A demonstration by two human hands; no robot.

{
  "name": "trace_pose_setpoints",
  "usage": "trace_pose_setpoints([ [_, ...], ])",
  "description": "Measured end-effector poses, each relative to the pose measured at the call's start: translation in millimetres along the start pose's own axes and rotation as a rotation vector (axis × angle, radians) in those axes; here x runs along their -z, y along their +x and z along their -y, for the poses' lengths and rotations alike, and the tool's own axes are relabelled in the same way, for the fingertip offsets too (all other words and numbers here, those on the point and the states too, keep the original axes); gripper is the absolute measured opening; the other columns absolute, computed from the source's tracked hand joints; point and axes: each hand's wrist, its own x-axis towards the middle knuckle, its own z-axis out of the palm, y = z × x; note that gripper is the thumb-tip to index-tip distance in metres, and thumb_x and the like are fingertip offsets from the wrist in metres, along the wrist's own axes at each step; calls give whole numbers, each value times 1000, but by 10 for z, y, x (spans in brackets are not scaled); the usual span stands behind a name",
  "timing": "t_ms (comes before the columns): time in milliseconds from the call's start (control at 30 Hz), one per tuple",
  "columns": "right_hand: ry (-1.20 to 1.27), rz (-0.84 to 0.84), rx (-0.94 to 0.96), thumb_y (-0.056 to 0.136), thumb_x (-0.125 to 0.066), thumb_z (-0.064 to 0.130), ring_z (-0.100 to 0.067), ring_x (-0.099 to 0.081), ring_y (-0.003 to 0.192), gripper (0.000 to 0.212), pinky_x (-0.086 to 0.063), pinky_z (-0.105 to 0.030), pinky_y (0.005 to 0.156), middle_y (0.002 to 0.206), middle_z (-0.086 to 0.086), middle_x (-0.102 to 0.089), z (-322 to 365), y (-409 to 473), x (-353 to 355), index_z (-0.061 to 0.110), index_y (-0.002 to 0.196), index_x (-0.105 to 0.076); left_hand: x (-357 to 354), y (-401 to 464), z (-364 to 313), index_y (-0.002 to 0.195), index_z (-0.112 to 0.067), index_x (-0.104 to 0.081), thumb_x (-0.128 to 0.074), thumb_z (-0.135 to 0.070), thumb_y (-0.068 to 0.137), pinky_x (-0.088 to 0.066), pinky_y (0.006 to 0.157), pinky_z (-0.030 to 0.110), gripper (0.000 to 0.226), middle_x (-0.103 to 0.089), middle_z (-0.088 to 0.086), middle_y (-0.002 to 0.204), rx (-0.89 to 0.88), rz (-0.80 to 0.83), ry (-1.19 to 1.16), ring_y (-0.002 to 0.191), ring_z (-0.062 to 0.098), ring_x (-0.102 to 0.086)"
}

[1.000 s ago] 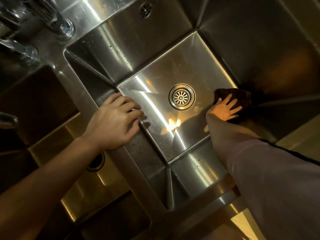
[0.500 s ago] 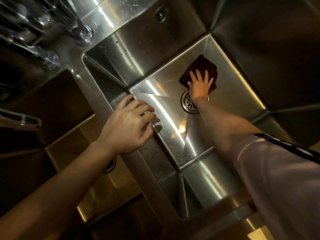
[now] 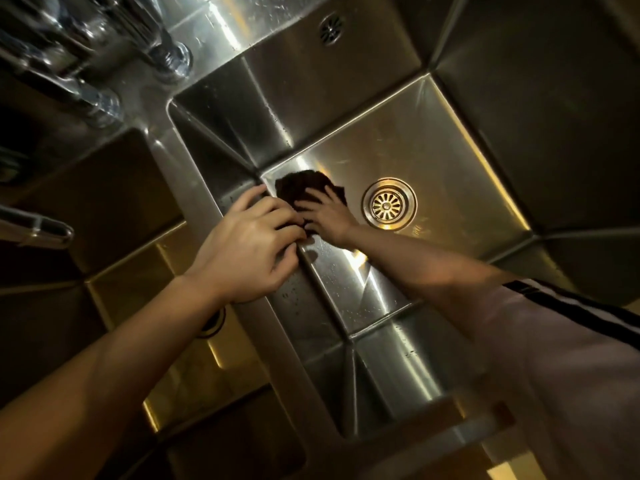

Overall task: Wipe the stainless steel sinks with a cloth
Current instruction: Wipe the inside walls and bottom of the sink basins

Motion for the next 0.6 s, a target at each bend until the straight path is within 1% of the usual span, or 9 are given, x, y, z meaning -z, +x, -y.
trace_pose_setpoints([
  [67, -52, 62, 103, 99, -42, 37, -19, -4, 149, 46, 3, -47, 119, 157, 15, -23, 38, -192, -106, 39, 144, -36, 15, -1, -9, 102, -20, -74, -39, -32, 89, -20, 116, 42, 39, -69, 0, 110, 2, 14, 3, 114, 20, -56],
  [233, -124, 196, 264, 97, -46, 39, -19, -2, 150, 49, 0, -45, 119, 158, 13, -22, -115, -654, -221, 38, 145, -35, 49, -17, -33, 104, -19, -73, -38, -31, 89, -20, 117, 44, 40, -68, -2, 113, 17, 9, 4, 116, 18, -55],
  [367, -253, 344, 406, 100, -35, 47, -15, 2, 150, 48, 2, -44, 120, 158, 16, -18, -241, -904, -299, 39, 147, -30, 92, -41, -68, 101, -17, -74, -34, -32, 90, -19, 117, 46, 45, -67, 2, 112, 57, -21, 1, 116, 21, -55],
  [467, -358, 356, 432, 100, -31, 50, -14, 5, 150, 53, 1, -41, 121, 160, 16, -7, -342, -985, -251, 39, 150, -20, 131, -76, -104, 101, -14, -74, -37, -30, 90, -17, 117, 48, 42, -68, 6, 109, 105, -58, 7, 114, 24, -57],
  [500, -391, 341, 440, 98, -35, 50, -16, 4, 150, 56, -2, -42, 121, 160, 13, -7, -336, -981, -231, 39, 150, -19, 132, -99, -122, 100, -12, -74, -39, -28, 90, -18, 117, 50, 40, -68, 7, 108, 126, -76, 21, 113, 26, -58],
  [567, -418, 301, 456, 95, -47, 45, -24, 0, 150, 60, -9, -48, 119, 160, 4, -12, -260, -977, -207, 37, 150, -23, 117, -162, -197, 99, -10, -73, -42, -26, 91, -21, 115, 53, 36, -68, 10, 109, 184, -113, 64, 113, 28, -59],
  [600, -422, 283, 457, 94, -49, 42, -28, -1, 149, 61, -10, -50, 118, 160, 1, -13, -219, -976, -206, 36, 149, -24, 103, -202, -254, 99, -9, -73, -43, -25, 91, -22, 115, 54, 35, -68, 11, 111, 224, -129, 78, 114, 29, -58],
])
